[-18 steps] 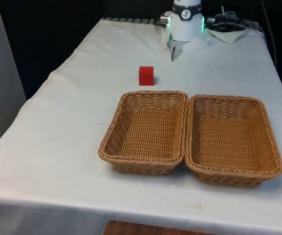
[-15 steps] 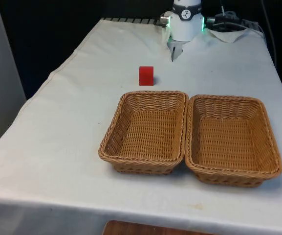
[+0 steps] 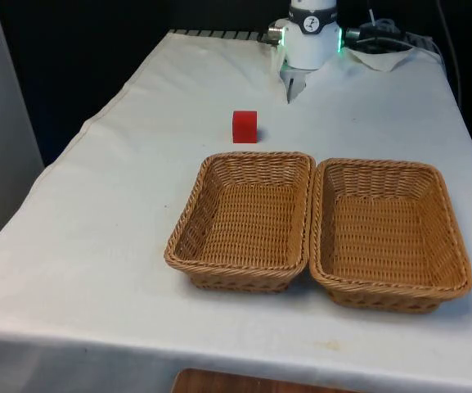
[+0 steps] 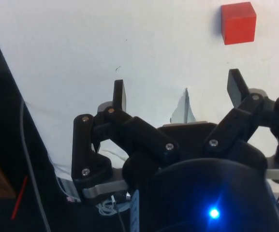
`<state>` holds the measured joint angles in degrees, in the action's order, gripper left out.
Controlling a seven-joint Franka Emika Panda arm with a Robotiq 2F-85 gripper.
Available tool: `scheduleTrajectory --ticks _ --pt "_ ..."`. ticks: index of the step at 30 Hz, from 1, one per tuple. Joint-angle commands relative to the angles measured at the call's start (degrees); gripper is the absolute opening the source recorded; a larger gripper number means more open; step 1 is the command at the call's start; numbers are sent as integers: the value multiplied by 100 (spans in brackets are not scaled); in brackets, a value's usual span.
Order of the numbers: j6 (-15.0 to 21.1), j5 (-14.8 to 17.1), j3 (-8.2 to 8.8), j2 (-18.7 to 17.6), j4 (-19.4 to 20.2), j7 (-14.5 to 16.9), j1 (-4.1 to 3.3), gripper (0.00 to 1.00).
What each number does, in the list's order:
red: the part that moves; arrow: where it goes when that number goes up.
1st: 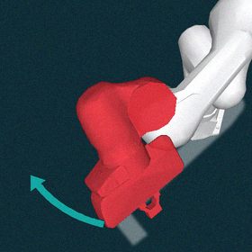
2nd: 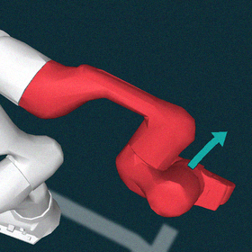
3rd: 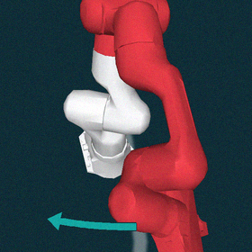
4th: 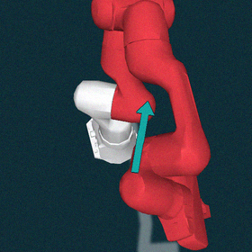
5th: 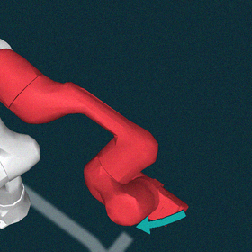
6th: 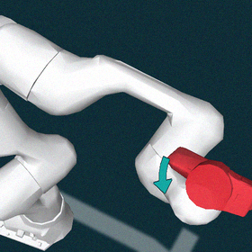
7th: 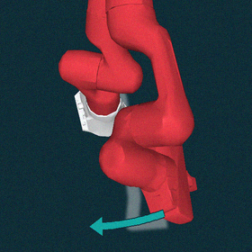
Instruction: Pick up the red cube and place it into the right basket.
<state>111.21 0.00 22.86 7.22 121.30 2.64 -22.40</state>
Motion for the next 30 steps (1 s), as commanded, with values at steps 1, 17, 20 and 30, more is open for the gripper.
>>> scheduleTrajectory --ticks 1,17,20,30 --pt "103 -69 -6 86 92 -34 11 100" --pt "476 -52 155 665 888 372 166 100" --pt "430 -29 189 665 911 441 166 100" --pt "642 -132 315 716 1266 819 258 100"
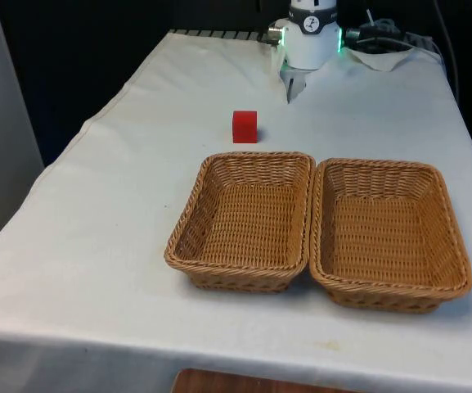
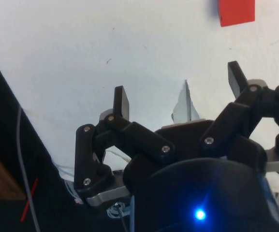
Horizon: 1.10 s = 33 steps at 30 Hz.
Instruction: Pick up the red cube and place it into the right basket.
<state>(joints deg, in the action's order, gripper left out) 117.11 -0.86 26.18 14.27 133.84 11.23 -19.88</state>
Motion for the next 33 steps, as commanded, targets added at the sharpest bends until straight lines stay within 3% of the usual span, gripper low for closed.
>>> scheduleTrajectory --ticks 1,6,7,10,15,16,17,27,30,33 --pt "52 -74 -6 11 40 6 17 100" --pt "120 -218 -11 46 206 34 40 100" --pt "17 -120 6 6 120 52 17 100" --pt "206 -350 -17 74 367 23 57 100" --pt "309 -504 -11 97 550 6 69 100" --pt "246 -435 6 74 521 52 40 100" --pt "338 -539 -11 115 602 6 69 100" --pt "390 -504 6 138 693 46 57 100" --pt "418 -516 52 92 705 80 92 100" --pt "390 -487 120 34 688 86 74 100"
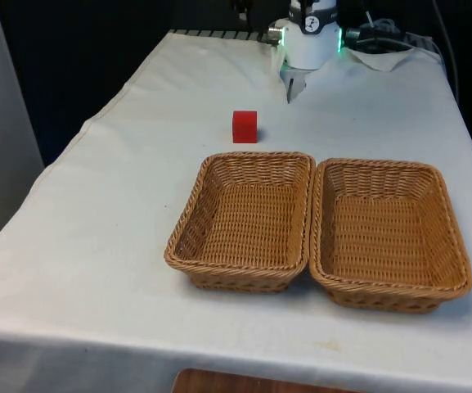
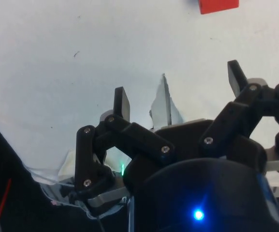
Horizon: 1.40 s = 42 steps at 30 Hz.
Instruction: Pick up the red cube and place it into the right basket.
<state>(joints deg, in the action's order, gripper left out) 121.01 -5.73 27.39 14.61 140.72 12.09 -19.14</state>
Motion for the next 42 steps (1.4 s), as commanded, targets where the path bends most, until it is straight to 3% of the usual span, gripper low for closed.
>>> scheduleTrajectory --ticks 1,8,9,16,18,24,35,42 --pt "86 -52 0 -29 23 -40 17 100" --pt "258 -69 57 -195 57 -178 63 100" --pt "166 -6 57 -178 23 -115 34 100" --pt "407 -97 97 -361 80 -355 80 100" --pt "338 -23 109 -367 57 -304 57 100" --pt "619 -92 126 -556 126 -556 103 100" --pt "837 -23 172 -808 189 -779 86 100" --pt "1381 -40 212 -940 424 -963 97 100"
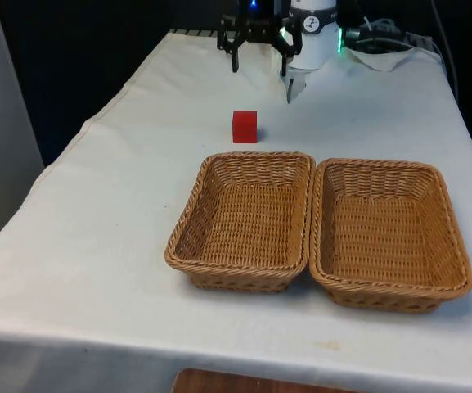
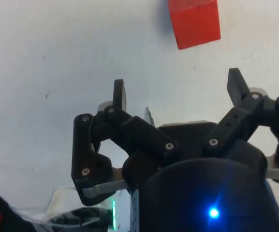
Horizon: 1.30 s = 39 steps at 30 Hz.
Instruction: Pick up the red cube and place it into the right basket.
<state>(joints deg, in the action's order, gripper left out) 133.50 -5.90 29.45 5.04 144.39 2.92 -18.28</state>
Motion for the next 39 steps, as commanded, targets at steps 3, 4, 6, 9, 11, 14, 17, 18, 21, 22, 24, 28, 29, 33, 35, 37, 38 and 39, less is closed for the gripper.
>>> scheduleTrajectory --ticks 3,4,6,9,11,14,17,18,21,22,24,28,29,33,35,37,38,39 --pt "275 -40 11 11 132 -57 11 100" --pt "418 -52 23 11 201 -46 11 100" --pt "516 -46 29 6 241 -29 11 100" --pt "561 -11 29 -6 258 -17 0 100" --pt "521 0 34 -11 246 -6 0 100" --pt "613 23 29 -46 298 11 -11 100" --pt "716 52 34 -103 338 109 -11 100" --pt "819 74 46 -160 367 218 -6 100" --pt "934 97 57 -223 390 327 -6 100" --pt "991 103 57 -258 395 372 -11 100" --pt "1146 126 57 -344 418 504 -11 100" --pt "1226 69 57 -435 424 573 0 100" --pt "1346 155 57 -441 470 693 -6 100" --pt "1541 241 52 -533 521 911 -6 100" --pt "1656 344 40 -602 550 1071 -11 100" --pt "1621 252 57 -659 504 1008 0 100" --pt "1725 430 29 -647 561 1203 -6 100" --pt "1753 470 29 -670 561 1266 -6 100"
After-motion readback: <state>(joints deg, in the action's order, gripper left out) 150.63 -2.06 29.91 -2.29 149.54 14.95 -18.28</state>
